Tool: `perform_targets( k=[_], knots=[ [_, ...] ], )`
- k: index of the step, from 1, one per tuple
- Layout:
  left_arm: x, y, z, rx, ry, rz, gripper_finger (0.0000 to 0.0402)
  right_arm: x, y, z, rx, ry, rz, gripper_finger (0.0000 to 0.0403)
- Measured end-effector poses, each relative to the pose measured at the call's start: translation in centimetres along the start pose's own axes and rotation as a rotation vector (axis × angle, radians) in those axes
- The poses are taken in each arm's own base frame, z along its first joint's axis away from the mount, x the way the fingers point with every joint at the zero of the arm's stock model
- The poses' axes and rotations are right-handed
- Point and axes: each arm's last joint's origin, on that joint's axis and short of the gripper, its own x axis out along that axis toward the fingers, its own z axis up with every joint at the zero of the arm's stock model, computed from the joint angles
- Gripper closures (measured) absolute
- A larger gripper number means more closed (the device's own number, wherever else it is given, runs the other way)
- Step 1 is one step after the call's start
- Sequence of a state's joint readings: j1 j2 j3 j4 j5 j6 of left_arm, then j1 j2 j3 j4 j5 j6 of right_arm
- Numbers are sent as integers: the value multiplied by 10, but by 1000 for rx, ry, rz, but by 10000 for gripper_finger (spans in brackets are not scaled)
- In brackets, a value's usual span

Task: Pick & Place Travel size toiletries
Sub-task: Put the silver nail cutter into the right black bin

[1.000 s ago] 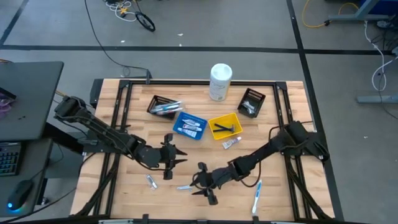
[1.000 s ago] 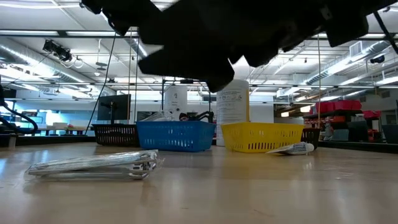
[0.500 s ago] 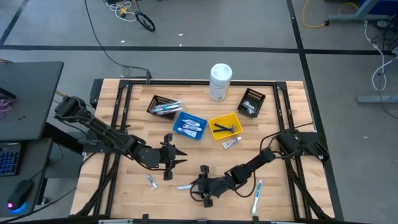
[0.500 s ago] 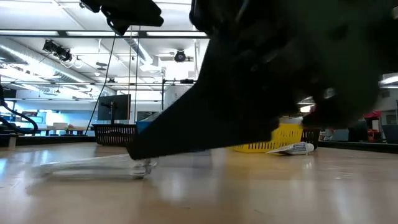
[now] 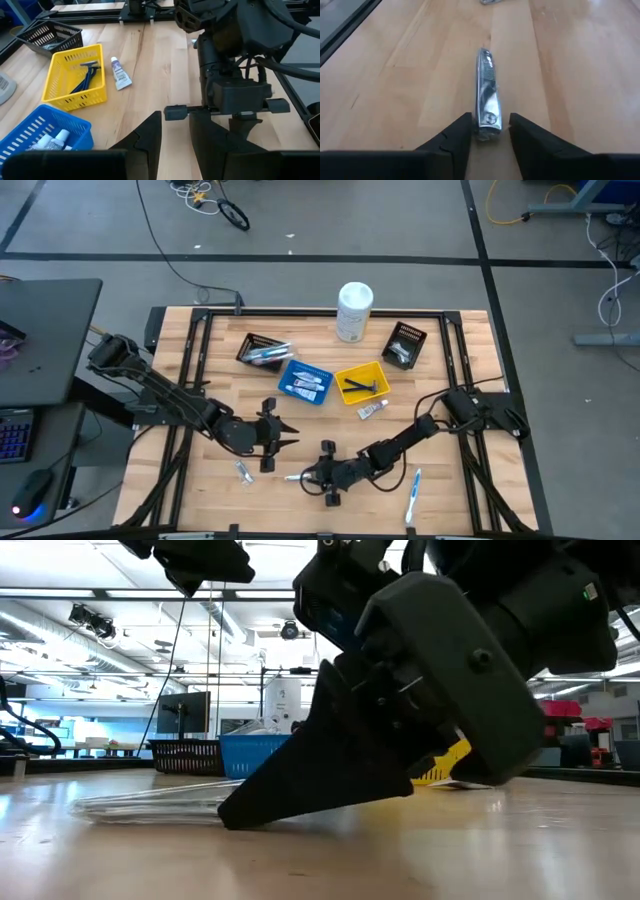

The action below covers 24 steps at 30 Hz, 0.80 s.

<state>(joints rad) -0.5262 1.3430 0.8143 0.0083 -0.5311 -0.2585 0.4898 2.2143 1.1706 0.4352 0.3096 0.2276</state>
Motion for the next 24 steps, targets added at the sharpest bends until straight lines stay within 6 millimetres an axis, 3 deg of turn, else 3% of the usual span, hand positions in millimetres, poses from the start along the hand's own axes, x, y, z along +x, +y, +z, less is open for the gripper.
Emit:
perform_targets(
  k=[7,13,18,24],
  knots=[
    [0,0,0,10,2,4,294,2,-6,2,10,6,19,324],
    [0,0,-1,15,8,6,294,-11,-8,13,-54,41,-3,335],
    [0,1,-1,21,10,23,294,-51,-18,43,-155,110,-168,337],
    [0,2,-1,51,8,39,294,-127,-43,77,-163,184,-497,337]
  ],
)
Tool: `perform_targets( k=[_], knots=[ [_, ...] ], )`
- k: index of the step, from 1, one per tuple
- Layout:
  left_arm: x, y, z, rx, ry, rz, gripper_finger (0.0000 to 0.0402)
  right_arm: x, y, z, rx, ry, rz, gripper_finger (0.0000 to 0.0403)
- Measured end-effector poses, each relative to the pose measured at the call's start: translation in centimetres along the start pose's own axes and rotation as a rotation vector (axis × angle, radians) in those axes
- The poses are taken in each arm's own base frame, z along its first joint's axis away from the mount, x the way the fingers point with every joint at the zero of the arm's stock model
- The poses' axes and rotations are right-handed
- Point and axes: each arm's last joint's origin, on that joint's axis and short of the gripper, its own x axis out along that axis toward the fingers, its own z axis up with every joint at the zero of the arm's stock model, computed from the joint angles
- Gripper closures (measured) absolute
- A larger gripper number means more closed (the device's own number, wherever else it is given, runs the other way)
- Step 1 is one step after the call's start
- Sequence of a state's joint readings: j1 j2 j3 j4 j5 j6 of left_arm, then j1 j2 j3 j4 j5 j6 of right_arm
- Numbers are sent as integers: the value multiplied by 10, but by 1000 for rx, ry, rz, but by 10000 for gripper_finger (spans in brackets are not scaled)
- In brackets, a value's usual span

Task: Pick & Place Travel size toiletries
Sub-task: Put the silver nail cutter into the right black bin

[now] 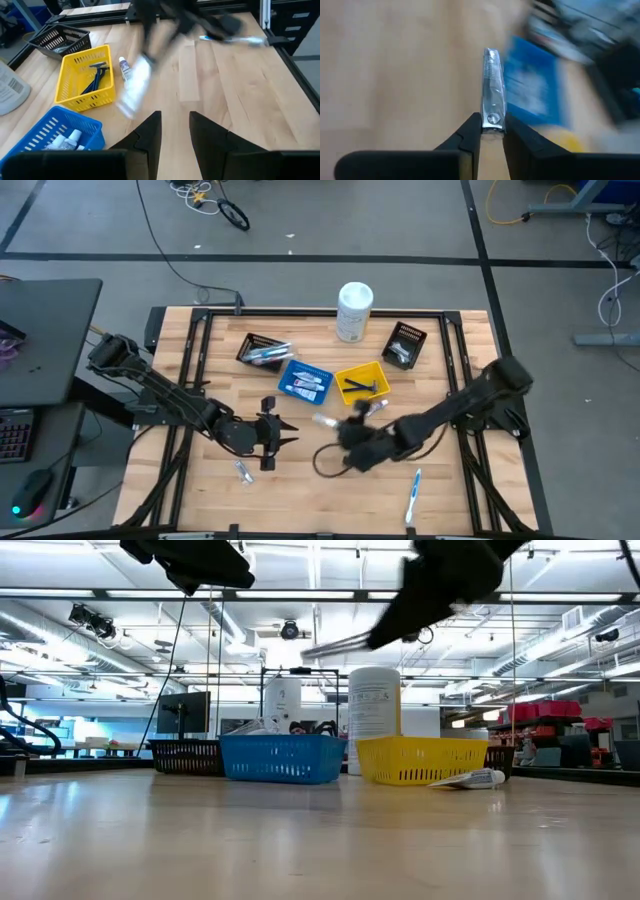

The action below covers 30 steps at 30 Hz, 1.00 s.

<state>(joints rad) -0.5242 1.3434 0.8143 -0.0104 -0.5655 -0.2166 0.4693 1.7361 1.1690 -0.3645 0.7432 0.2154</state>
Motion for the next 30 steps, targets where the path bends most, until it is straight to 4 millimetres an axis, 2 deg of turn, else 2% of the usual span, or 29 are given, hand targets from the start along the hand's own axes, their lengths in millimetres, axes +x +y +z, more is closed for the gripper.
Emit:
perform_targets(
  k=[2,6,9,13,16,22,30],
  knots=[
    [1,1,0,3,0,4,294,-16,-24,-2,30,45,-110,337],
    [3,5,1,-3,1,17,294,-42,-74,-16,194,141,-310,335],
    [5,9,2,-29,2,33,294,-51,-107,-36,322,242,-424,333],
    [9,16,3,-42,4,58,294,-50,-141,-64,454,341,-571,332],
    [11,21,4,-52,6,77,294,-41,-153,-83,520,384,-628,332],
    [17,34,5,-73,8,122,294,-12,-166,-122,555,496,-651,331],
    [26,57,7,-72,20,194,294,20,-184,-155,599,501,-641,331]
  ],
)
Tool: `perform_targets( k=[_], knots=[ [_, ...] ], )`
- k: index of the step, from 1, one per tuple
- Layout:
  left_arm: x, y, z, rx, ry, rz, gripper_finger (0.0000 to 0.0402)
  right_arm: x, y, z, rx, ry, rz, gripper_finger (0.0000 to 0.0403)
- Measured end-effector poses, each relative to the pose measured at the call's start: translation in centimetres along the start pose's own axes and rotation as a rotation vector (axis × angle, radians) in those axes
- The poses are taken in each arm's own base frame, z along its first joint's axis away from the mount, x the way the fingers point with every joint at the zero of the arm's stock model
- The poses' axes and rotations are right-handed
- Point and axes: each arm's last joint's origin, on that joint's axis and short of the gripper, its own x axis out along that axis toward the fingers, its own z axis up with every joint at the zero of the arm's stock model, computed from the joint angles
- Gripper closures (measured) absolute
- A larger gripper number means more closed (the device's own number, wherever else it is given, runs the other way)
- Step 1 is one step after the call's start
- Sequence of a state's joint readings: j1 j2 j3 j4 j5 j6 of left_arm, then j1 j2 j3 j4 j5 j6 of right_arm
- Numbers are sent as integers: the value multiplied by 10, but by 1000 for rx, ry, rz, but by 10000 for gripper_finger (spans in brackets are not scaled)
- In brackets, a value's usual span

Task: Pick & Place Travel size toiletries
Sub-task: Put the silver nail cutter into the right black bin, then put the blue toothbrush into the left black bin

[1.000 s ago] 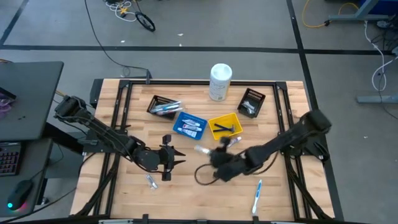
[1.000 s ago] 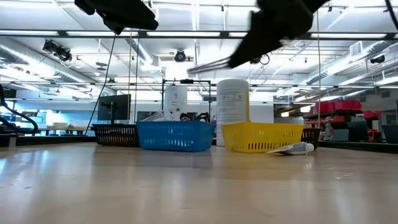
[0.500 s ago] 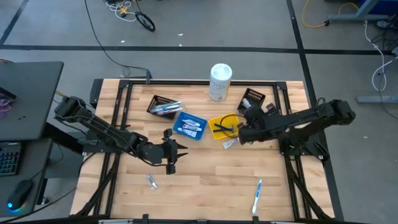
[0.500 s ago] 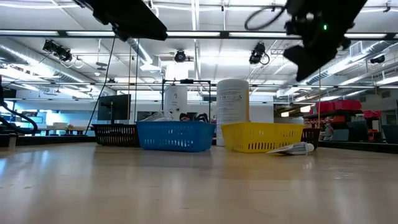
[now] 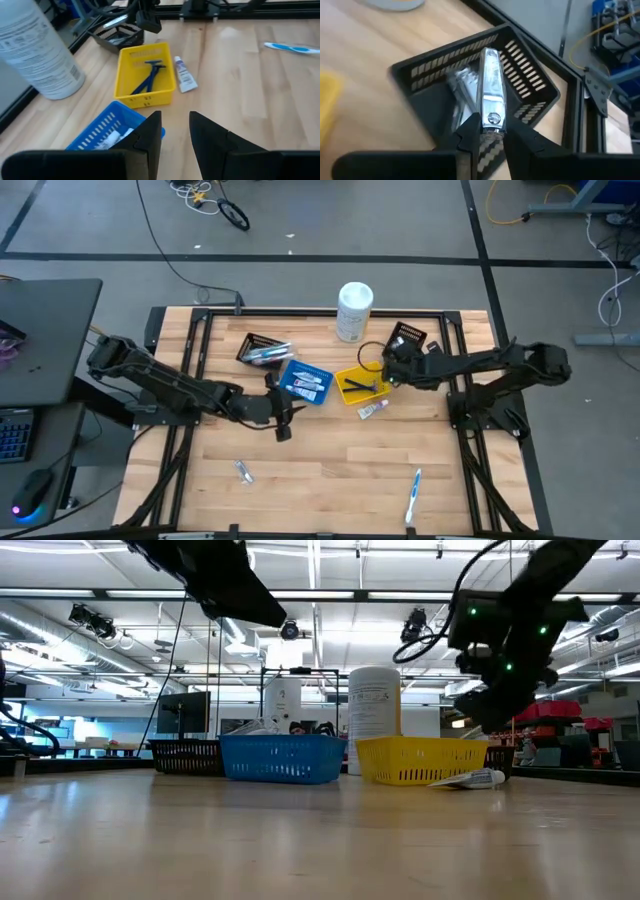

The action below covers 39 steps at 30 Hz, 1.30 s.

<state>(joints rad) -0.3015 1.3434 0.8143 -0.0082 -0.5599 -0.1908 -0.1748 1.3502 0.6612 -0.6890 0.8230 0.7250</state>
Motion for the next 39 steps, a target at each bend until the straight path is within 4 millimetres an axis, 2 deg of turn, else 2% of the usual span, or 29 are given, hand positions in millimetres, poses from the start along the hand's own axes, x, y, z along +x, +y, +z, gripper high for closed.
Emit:
perform_targets(
  k=[3,6,12,20,29,34,39],
  knots=[
    [6,9,1,-32,10,7,294,15,-4,3,30,2,7,323],
    [11,18,2,-67,25,-13,294,28,-10,5,35,44,43,298],
    [19,34,4,-75,40,-8,294,39,-18,9,64,83,48,244],
    [25,50,5,-101,44,47,294,38,-13,14,59,56,125,230],
    [26,54,5,-66,48,49,294,36,-4,27,150,-39,253,229],
    [26,49,3,-11,78,-126,294,33,-1,38,164,-124,318,229],
    [25,45,3,-10,94,-269,294,28,3,44,129,-155,472,229]
  ],
)
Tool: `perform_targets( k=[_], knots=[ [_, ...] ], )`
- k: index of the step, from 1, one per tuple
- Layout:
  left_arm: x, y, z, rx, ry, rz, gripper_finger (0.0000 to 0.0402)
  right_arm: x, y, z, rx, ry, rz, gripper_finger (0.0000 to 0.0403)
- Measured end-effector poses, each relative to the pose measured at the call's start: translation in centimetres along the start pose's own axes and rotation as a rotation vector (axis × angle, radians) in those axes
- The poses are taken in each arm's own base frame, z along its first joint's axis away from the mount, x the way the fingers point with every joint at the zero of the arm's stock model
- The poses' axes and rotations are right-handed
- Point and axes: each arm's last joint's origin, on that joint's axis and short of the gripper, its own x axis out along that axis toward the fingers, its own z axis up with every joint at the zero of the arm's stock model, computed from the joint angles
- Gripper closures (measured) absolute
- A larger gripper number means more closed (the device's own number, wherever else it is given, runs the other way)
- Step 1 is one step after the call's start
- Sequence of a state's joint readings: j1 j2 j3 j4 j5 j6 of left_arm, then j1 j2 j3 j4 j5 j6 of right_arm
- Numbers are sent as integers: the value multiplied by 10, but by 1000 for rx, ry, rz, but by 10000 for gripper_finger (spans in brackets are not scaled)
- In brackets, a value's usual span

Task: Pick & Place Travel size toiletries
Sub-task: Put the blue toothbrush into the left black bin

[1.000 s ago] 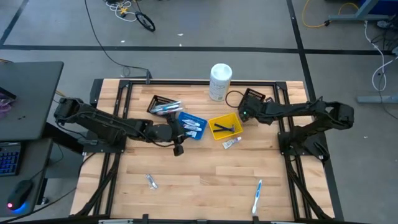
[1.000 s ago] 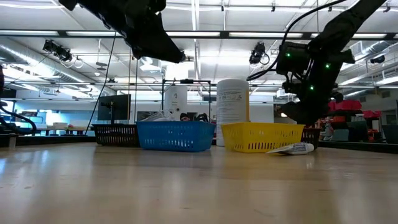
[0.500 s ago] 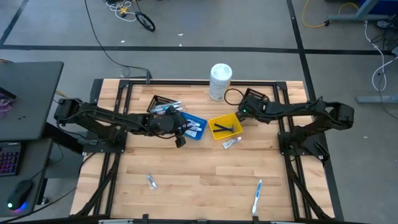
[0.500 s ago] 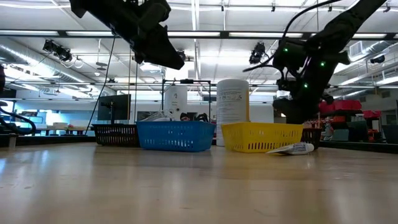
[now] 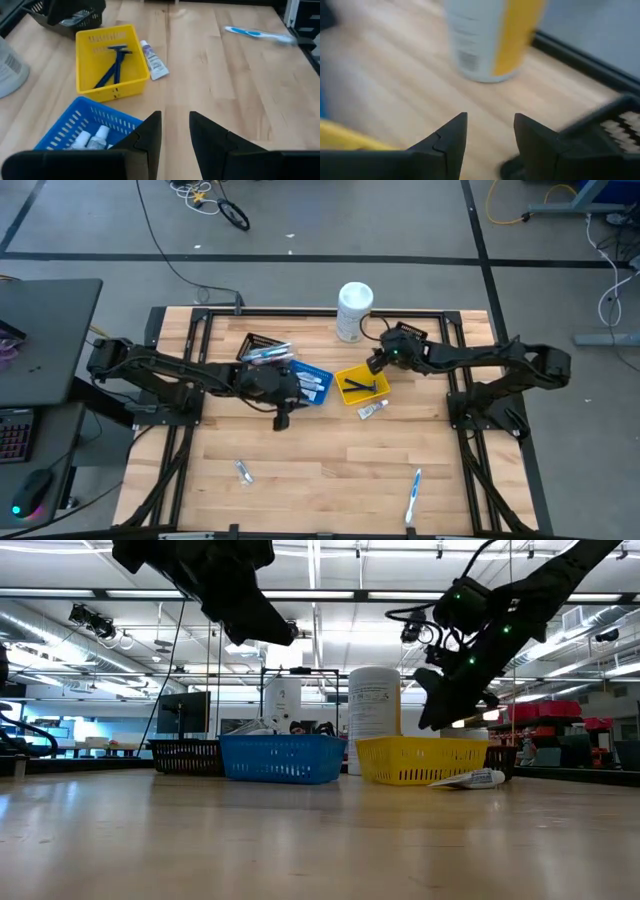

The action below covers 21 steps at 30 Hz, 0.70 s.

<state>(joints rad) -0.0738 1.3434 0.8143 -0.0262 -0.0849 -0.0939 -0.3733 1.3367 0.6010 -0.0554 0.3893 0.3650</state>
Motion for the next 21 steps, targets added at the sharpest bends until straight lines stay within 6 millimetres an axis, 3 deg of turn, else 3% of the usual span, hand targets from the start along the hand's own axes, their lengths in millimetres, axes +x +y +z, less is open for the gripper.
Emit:
perform_targets(
  k=[4,8,12,16,21],
  knots=[
    [0,1,0,-18,-2,33,294,-14,14,5,-29,67,175,234],
    [0,3,0,12,-5,87,294,-56,40,20,-14,207,284,254],
    [0,4,0,54,-6,119,294,-103,70,19,5,484,478,268],
    [0,4,-1,43,2,126,294,-144,90,-3,175,851,528,270],
    [0,4,-2,18,12,127,294,-179,104,-43,370,1170,338,269]
  ],
)
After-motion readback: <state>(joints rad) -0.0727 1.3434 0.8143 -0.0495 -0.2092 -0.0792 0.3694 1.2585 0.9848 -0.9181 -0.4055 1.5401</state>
